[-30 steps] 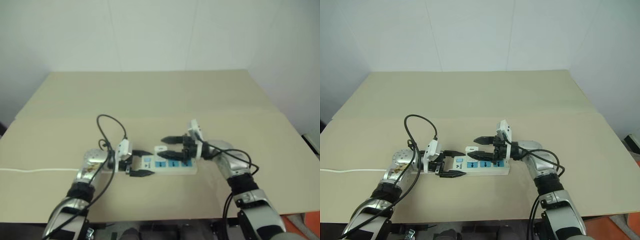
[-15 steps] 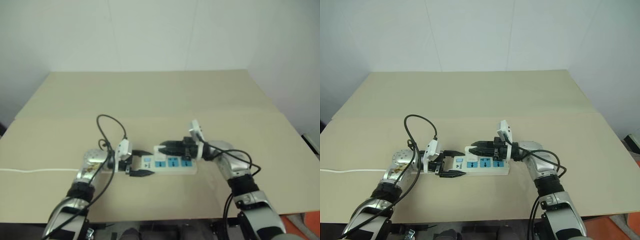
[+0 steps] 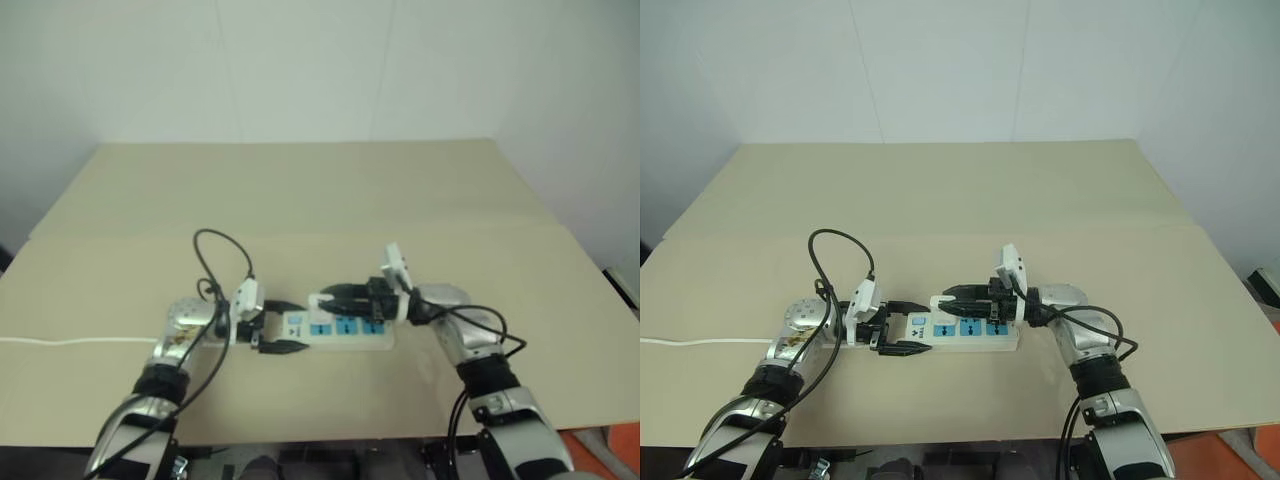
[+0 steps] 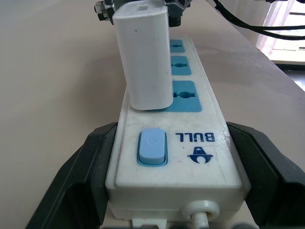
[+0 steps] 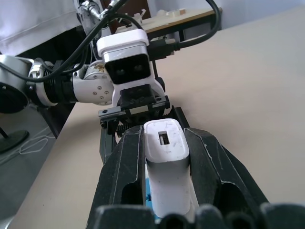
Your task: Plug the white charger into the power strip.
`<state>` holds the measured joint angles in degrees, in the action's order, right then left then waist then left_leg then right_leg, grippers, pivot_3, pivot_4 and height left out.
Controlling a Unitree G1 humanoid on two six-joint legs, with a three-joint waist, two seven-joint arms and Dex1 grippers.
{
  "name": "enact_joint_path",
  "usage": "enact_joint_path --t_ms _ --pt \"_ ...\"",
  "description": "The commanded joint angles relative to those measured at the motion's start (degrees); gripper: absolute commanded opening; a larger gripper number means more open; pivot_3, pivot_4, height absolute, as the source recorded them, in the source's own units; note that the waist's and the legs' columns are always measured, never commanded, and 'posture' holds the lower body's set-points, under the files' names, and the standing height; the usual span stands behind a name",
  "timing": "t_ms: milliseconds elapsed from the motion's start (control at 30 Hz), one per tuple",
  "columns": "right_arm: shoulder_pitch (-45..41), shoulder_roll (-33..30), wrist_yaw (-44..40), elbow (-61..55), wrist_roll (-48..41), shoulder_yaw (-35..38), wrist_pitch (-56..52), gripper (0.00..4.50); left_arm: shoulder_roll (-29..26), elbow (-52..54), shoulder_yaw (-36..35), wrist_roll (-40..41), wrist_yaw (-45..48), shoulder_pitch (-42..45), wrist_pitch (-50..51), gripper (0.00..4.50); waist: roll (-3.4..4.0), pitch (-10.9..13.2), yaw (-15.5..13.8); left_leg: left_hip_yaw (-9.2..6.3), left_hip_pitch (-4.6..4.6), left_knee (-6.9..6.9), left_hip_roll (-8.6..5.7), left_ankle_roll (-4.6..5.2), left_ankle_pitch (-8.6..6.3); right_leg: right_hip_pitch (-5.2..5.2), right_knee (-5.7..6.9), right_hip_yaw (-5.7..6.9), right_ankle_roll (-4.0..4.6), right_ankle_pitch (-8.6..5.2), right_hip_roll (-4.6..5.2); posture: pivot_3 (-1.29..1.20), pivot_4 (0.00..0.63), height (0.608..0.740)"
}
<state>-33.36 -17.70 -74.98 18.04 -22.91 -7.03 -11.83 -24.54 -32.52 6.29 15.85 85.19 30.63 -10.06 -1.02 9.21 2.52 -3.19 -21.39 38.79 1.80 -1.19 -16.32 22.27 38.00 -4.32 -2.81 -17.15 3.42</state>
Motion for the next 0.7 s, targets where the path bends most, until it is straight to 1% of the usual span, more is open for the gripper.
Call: enact_joint_path --t_ms 33,433,700 --pt "0.82 0.07 -1.88 -0.93 0.59 -1.67 1.25 1.12 -0.44 0.48 -0.28 0.0 -0.24 -0.61 -0.14 3.29 0.0 0.0 0.0 0.0 0.0 0.0 0.0 0.0 0.0 0.0 0.0 0.0 0.0 0.0 0.0 0.0 0.15 0.74" --pt "2.04 0.19 -0.81 1.49 5.13 -5.22 5.16 1.12 -0.7 1.19 -0.29 0.15 -0.3 -1.0 0.05 3.29 0.0 0.0 0.07 0.0 0.04 0.01 0.0 0.0 0.0 -0.02 0.01 0.03 0.0 0.0 0.0 0.0 0.15 0.74" --pt "2.8 0.34 0.34 2.7 6.22 -6.09 6.3 1.12 -0.78 1.27 -0.34 0.25 -0.36 -1.19 0.13 3.29 0.0 -0.01 0.17 0.05 0.17 0.0 0.03 0.0 0.0 -0.08 0.04 0.03 0.0 0.0 0.0 0.0 0.15 0.74"
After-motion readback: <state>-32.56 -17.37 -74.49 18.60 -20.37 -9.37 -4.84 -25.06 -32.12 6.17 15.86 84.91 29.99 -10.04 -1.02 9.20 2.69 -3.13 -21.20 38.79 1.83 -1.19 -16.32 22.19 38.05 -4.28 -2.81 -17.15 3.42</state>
